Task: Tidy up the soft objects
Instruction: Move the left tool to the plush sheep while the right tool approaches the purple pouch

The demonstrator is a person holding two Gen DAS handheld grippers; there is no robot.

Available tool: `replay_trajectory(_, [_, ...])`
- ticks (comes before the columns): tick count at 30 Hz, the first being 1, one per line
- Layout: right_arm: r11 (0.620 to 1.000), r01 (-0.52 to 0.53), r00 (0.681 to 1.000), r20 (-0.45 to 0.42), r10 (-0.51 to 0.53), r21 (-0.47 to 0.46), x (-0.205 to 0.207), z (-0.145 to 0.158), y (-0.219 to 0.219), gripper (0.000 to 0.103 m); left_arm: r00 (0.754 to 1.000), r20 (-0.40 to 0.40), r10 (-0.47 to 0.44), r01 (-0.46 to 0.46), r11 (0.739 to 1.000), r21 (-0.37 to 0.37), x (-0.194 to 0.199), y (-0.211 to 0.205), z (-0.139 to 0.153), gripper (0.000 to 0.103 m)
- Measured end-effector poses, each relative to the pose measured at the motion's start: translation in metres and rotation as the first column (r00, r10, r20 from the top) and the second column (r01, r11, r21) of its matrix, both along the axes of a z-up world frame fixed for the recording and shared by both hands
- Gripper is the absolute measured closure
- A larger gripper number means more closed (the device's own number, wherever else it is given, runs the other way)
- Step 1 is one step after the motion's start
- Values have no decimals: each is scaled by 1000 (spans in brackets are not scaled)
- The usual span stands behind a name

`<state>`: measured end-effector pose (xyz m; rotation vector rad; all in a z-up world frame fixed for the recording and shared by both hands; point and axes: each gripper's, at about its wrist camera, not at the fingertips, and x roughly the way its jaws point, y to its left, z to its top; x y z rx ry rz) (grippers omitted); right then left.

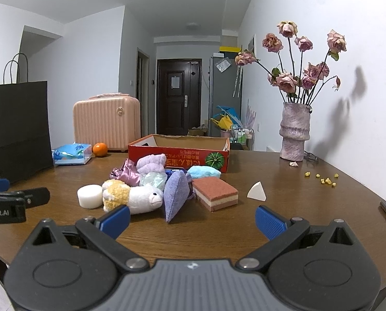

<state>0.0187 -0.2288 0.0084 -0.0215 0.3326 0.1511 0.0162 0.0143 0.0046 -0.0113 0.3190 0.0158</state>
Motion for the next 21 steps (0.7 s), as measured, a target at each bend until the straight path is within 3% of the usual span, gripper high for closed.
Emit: replay_trajectory(21, [999,-17,996,-83,15,-30,72,-13,16,0,997,-74,11,-12,1000,-18,66,6,-11,0])
